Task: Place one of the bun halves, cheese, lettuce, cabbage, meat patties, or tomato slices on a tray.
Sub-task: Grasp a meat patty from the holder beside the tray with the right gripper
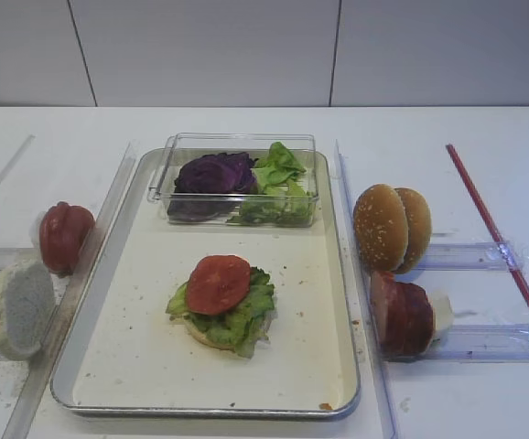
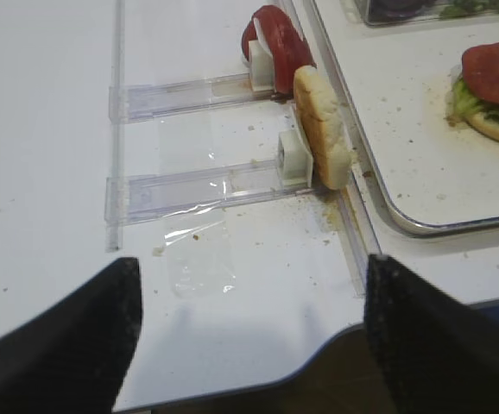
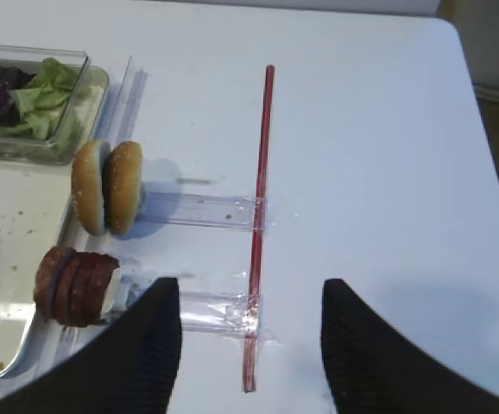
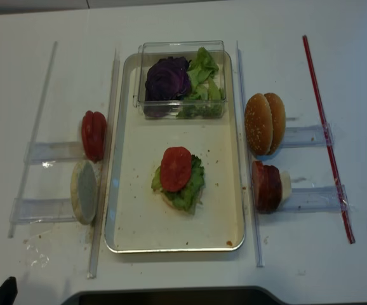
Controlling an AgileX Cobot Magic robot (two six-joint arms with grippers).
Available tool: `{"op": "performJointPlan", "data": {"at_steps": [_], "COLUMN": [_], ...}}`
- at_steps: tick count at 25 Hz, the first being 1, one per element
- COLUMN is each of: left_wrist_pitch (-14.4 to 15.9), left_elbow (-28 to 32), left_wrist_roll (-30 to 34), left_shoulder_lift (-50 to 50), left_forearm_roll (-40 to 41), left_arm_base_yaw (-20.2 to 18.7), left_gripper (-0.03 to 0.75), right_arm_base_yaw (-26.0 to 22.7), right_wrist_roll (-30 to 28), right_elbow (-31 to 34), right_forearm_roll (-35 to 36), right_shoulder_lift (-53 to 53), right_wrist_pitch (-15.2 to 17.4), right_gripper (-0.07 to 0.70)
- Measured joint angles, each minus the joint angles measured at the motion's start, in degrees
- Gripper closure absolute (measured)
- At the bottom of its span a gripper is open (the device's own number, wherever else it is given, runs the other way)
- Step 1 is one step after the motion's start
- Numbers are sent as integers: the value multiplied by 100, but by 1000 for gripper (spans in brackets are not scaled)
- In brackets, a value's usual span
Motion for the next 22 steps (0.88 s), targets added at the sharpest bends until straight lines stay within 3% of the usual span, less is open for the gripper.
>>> {"op": "performJointPlan", "data": {"at_steps": [5, 22], "left_wrist_pitch": [0, 0], "left_elbow": [0, 0], "left_wrist_roll": [0, 0], "left_shoulder_lift": [0, 0], "left_forearm_roll": [0, 0], "left_arm_base_yaw": [0, 0], "left_gripper": [223, 223], "right_arm_base_yaw": [0, 0], "right_wrist_roll": [10, -117], "right_elbow": [-558, -803], "right_forearm_roll": [598, 2021], "right_shoulder_lift": [761, 2434], "right_wrist_pitch": [467, 466], "right_gripper": [239, 239]}}
